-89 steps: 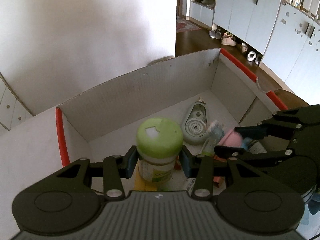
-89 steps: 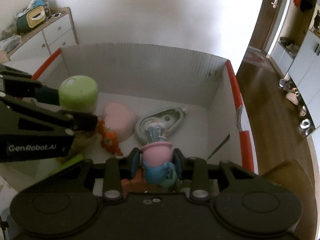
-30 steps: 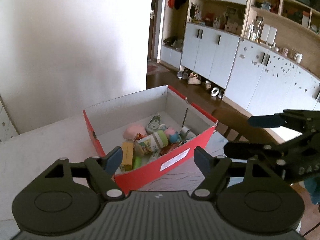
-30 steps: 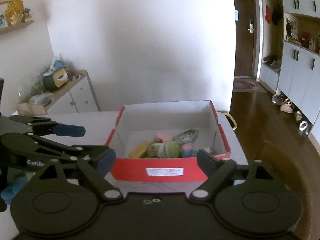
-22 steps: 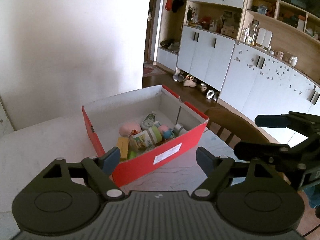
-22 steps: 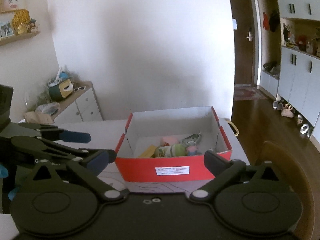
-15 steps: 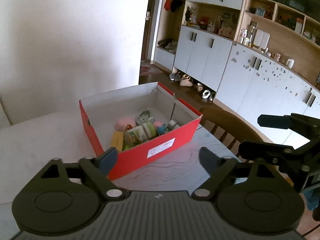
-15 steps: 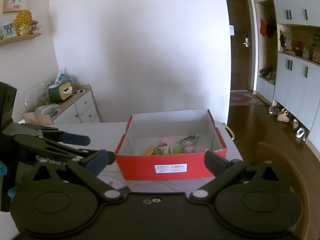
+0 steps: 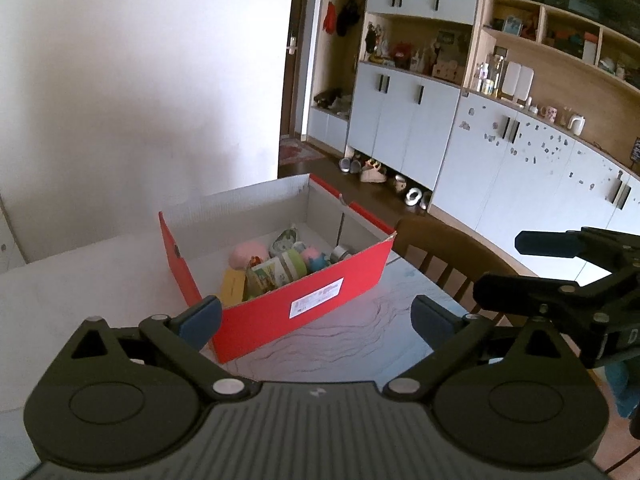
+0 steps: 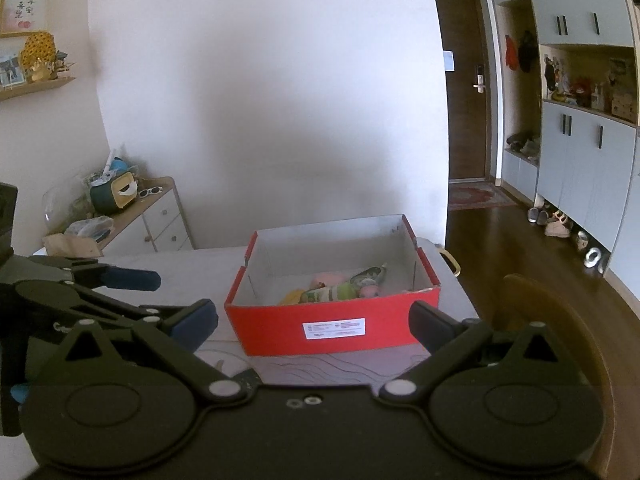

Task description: Organize rigid objects

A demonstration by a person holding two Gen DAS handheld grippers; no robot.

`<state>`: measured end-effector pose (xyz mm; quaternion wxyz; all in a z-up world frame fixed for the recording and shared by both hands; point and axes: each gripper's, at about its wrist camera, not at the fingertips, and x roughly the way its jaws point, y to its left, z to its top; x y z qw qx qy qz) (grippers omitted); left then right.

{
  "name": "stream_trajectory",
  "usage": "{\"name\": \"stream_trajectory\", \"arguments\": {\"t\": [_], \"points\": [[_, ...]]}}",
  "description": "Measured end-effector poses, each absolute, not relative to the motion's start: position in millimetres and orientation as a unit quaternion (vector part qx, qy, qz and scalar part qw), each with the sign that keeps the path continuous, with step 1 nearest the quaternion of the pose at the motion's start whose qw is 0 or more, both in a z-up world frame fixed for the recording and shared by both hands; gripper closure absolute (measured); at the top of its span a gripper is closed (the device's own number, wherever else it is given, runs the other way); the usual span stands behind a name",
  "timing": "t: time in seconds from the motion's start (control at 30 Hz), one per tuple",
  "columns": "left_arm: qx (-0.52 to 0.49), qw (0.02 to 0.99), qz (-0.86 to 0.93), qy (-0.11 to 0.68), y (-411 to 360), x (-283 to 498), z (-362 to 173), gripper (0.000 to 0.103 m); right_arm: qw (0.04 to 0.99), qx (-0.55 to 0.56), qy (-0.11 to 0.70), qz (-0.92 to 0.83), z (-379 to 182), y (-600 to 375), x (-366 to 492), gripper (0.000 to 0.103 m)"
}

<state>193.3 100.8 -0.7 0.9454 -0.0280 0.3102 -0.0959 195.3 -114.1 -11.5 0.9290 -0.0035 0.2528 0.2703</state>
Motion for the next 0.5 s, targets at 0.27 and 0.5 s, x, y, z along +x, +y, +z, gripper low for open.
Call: {"name": "stream_trajectory", "arguments": {"t": [0.27, 0.5], "points": [[-0.038, 0.946, -0.102, 0.306, 103.9, 191.9, -1.6, 0.002, 0.929, -0.004, 0.252, 0.271, -10.3, -116.1, 193.4, 0.000], [-0.041, 0.947, -0.100, 0.303, 106.3, 191.5, -2.7, 0.002, 0.930, 0.000, 0.254, 0.267, -9.0, -120.6, 189.4, 0.000]]}}
